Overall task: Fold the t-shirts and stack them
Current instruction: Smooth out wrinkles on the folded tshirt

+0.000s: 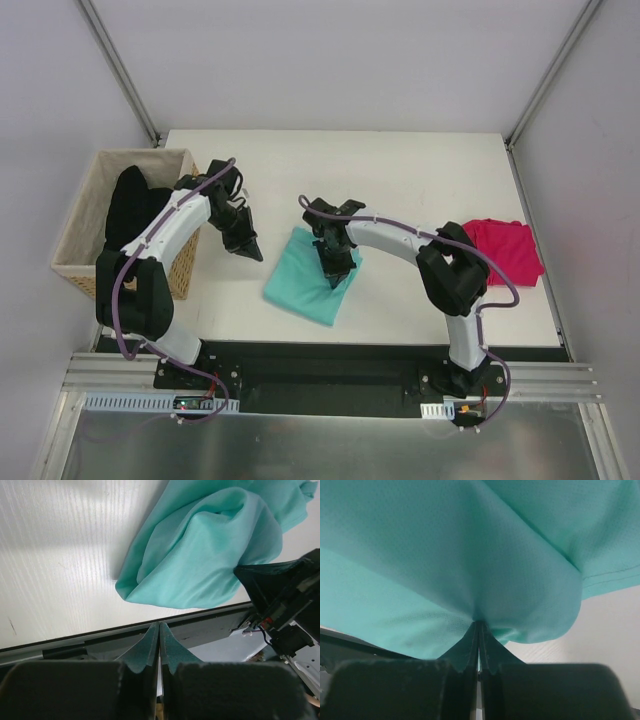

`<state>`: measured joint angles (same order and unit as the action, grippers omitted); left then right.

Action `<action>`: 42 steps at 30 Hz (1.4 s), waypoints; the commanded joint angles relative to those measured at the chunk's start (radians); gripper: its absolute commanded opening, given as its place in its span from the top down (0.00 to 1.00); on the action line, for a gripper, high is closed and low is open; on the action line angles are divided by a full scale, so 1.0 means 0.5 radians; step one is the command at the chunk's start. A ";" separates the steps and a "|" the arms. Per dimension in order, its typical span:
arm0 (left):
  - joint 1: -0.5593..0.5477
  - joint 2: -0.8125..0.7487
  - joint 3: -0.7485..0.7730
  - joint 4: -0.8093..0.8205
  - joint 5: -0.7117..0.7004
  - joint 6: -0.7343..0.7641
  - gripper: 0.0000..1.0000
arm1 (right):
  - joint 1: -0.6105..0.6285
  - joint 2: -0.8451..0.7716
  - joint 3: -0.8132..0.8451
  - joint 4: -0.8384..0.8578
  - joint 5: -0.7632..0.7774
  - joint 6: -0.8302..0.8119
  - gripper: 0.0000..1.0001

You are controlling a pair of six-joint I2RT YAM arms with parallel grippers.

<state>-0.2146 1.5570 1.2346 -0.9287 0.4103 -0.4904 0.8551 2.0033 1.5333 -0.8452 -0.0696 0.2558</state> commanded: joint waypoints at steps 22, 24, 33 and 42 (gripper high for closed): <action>0.009 0.181 0.415 -0.253 -0.041 0.119 1.00 | -0.191 0.343 0.311 -0.184 0.339 -0.244 0.99; 0.012 0.193 0.430 -0.253 -0.044 0.128 1.00 | -0.219 0.402 0.418 -0.209 0.339 -0.300 0.99; 0.024 0.242 0.488 -0.272 -0.026 0.152 1.00 | -0.333 0.635 0.753 -0.316 0.308 -0.349 0.99; 0.024 0.316 0.586 -0.272 -0.008 0.162 1.00 | -0.363 0.712 1.057 -0.442 0.323 -0.364 0.99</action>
<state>-0.2138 1.7023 1.4811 -1.0367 0.4072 -0.4286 0.6792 2.3447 2.0109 -1.0351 0.0494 0.0879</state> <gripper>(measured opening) 0.003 0.015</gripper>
